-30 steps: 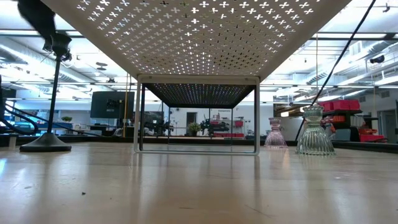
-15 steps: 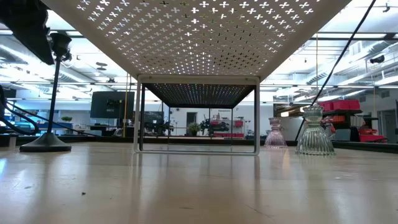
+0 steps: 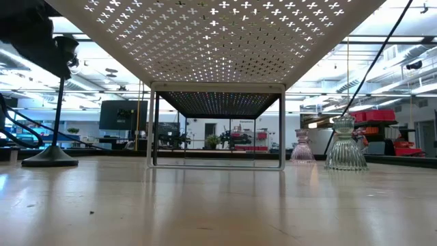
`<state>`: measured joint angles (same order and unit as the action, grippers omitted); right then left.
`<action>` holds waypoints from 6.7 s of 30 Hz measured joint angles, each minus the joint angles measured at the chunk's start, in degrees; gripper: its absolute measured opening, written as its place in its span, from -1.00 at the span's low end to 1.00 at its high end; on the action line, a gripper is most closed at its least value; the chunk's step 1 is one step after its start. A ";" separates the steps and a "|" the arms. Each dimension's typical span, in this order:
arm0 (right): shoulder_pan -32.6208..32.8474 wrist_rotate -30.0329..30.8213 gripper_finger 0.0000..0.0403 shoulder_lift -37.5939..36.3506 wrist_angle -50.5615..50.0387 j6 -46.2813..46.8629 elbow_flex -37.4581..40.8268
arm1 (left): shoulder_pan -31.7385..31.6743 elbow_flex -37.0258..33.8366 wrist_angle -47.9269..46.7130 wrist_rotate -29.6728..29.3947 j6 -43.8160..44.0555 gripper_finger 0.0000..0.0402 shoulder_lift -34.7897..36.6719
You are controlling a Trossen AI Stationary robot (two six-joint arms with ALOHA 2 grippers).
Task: Pick & Place candle stick holders
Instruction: Put the top black candle holder on the white shelf
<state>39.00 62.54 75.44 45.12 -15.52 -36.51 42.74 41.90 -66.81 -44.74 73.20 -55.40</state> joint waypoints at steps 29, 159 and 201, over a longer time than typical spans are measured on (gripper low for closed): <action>0.00 -0.48 -0.27 0.00 0.00 0.09 0.00 | 3.53 -4.69 6.07 -7.22 4.09 -0.88 -0.04; -2.75 -27.85 -0.57 20.87 -3.73 10.23 -23.98 | -16.90 57.19 36.68 34.15 -58.63 -0.88 -39.80; 5.50 -7.25 -1.00 20.37 -5.95 2.97 -23.85 | -14.47 57.21 36.26 34.52 -58.30 -0.02 -35.10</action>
<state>44.50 55.29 95.81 39.18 -12.56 -60.36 28.27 99.11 -30.54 -10.22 14.90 -90.50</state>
